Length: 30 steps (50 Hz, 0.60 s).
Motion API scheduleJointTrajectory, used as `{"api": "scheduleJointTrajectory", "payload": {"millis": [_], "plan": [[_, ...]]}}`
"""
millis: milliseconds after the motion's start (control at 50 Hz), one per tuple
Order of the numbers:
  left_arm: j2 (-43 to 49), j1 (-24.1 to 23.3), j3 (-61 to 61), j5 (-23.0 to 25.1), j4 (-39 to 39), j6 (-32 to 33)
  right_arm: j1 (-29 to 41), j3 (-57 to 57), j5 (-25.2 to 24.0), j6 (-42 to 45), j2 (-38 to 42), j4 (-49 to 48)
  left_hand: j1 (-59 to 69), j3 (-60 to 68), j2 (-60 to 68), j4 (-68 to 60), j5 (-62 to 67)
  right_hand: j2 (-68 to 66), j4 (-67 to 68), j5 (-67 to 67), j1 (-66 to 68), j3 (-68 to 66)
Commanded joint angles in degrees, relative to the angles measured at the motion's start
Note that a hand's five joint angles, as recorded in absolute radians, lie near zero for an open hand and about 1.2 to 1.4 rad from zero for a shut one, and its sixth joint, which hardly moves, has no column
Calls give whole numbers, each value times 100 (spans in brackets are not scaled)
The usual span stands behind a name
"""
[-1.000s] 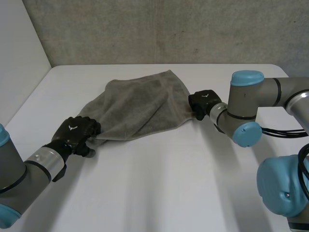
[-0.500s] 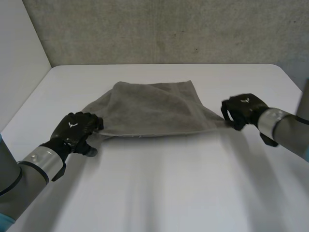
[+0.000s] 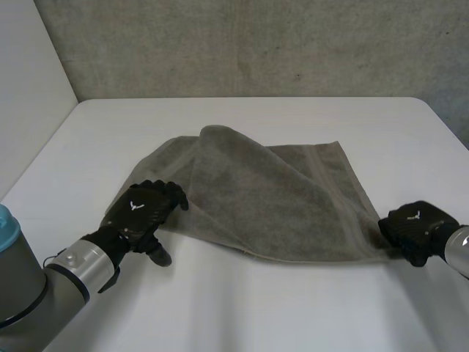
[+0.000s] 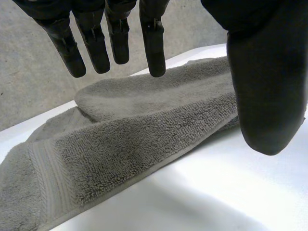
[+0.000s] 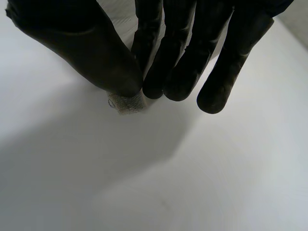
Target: Fold the towel.
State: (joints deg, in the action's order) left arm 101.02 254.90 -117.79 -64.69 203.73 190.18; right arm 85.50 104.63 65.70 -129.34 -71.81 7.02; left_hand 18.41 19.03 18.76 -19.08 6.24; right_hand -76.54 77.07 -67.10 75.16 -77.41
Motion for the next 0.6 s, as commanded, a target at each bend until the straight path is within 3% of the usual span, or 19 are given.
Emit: {"api": "scheduleJointTrajectory", "payload": {"millis": [20, 40, 220, 380, 460, 600], "plan": [[32, -2, 1, 0, 9, 2, 134, -22, -67, -997, -325, -394, -348, -410, -383, 416, -132, 1296, -1349, 1352, -1158, 1384], [32, -2, 1, 0, 9, 2, 194, 4, -75, -1136, -412, -455, -348, -410, -383, 416, -132, 3428, -3481, 3484, -3290, 3516], [41, 7, -7, -8, 9, 10, 204, 365, -374, -1305, -721, -1088, -348, -410, -383, 416, -132, 4189, -4242, 4245, -4052, 4277], [49, 51, -7, -35, 18, 19, 160, 664, -1051, -1208, -721, -1176, -348, -410, -383, 416, -132, 4408, -4461, 4464, -4270, 4496], [67, 77, 1, -52, 44, 19, 72, 830, -1314, -823, -651, -1141, -348, -410, -383, 416, -132, 4391, -4444, 4447, -4253, 4479], [155, 112, 54, -61, 62, 19, 28, 954, -1288, -4, -343, -1168, -348, -410, -383, 416, -132, 4341, -4394, 4397, -4203, 4429]]}}
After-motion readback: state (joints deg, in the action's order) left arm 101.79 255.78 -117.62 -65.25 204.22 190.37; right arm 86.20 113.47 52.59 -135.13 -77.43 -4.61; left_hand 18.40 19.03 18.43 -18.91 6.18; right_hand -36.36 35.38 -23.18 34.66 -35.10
